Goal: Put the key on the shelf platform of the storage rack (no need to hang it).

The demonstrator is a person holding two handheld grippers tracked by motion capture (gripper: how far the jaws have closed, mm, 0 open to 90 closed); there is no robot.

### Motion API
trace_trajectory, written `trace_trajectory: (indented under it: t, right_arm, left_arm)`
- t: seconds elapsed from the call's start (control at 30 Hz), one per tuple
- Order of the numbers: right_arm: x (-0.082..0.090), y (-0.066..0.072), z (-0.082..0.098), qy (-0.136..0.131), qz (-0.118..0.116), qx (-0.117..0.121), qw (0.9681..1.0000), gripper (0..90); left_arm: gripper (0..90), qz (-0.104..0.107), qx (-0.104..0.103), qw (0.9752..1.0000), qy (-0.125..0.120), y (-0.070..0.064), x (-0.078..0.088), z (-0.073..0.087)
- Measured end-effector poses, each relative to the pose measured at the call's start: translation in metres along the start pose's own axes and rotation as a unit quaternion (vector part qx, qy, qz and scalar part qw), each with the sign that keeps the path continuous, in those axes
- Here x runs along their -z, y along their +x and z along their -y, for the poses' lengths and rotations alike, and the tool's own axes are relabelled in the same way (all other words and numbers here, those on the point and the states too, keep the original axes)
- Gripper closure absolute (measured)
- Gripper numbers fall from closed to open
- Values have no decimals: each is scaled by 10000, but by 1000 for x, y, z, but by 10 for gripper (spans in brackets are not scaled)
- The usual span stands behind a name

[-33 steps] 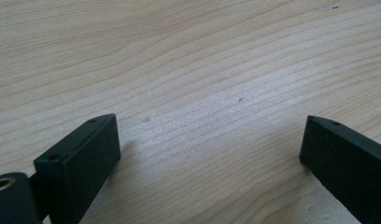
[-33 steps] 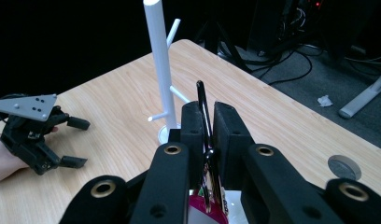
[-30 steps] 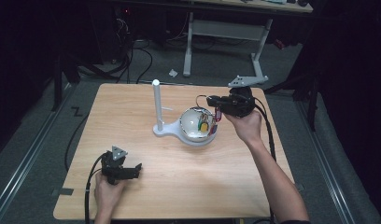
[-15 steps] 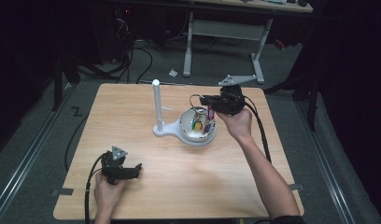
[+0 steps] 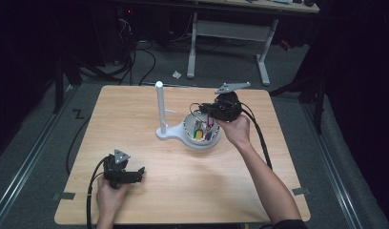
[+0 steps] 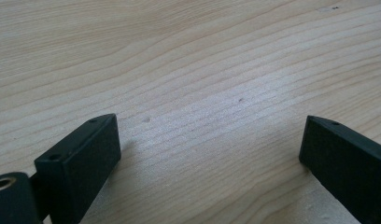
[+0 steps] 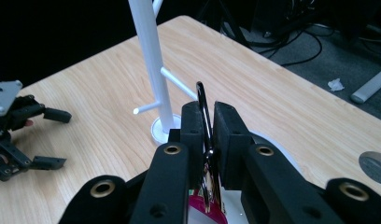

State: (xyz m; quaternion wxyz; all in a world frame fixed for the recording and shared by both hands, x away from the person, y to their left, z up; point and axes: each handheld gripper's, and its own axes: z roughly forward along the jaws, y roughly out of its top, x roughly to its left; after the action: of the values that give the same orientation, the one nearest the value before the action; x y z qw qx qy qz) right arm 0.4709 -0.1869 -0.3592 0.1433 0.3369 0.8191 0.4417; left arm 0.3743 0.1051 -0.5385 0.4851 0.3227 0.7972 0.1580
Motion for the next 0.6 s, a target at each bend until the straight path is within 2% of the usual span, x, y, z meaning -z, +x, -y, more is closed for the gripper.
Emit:
trace_trajectory:
  t: [0.07, 0.6]
  right_arm:
    - [-7, 1, 2, 85, 10, 48, 10000, 831]
    - [-25, -5, 20, 254, 1, -81, 9996, 829]
  left_arm:
    - [56, 17, -84, 10000, -15, 1, 0, 0]
    - [56, 22, -60, 10000, -3, 1, 0, 0]
